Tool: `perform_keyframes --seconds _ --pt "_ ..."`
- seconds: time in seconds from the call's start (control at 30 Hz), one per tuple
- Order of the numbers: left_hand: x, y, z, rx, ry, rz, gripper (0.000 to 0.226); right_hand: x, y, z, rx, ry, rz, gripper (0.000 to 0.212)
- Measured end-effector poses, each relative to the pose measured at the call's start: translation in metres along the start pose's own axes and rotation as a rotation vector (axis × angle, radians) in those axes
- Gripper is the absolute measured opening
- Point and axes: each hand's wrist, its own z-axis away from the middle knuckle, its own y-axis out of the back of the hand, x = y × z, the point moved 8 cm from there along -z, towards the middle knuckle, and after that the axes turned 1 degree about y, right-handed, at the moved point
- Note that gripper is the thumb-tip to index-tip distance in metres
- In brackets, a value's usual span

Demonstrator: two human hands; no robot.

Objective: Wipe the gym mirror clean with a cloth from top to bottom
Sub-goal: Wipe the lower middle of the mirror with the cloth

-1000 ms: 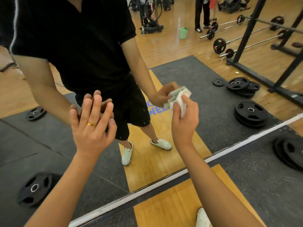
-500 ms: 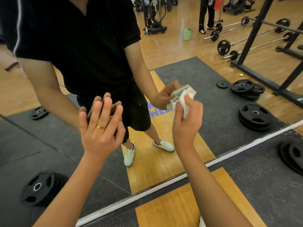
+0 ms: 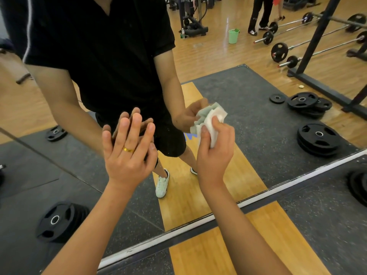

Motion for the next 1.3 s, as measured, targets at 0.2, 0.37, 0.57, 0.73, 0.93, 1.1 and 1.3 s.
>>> perform_keyframes --seconds 0.2,0.37,0.57,0.73,0.93,1.1,1.3 --pt "0.0 0.002 -0.004 -0.02 0.004 0.02 0.06 0.021 -0.029 0.087 -0.342 0.144 0.074 0.035" --pt "-0.01 0.028 0.0 -0.064 0.081 0.257 0.064 0.012 -0.019 0.077 -0.323 0.16 0.062 0.028" --pt "-0.031 0.022 0.03 -0.134 0.107 0.07 0.074 -0.06 -0.019 0.012 -0.09 0.246 -0.08 0.032" --pt "-0.028 0.013 0.033 -0.047 0.075 -0.031 0.073 -0.049 -0.034 0.033 -0.122 0.262 -0.018 0.033" --pt "-0.029 0.013 0.035 -0.04 0.072 -0.008 0.072 -0.034 -0.034 0.068 -0.244 0.286 0.051 0.024" --pt "-0.03 0.012 0.036 -0.028 0.08 0.007 0.064 -0.07 -0.044 0.031 -0.123 0.246 -0.02 0.025" --pt "-0.029 0.014 0.034 -0.002 0.073 0.012 0.061 -0.054 -0.051 0.084 -0.367 0.437 0.018 0.03"
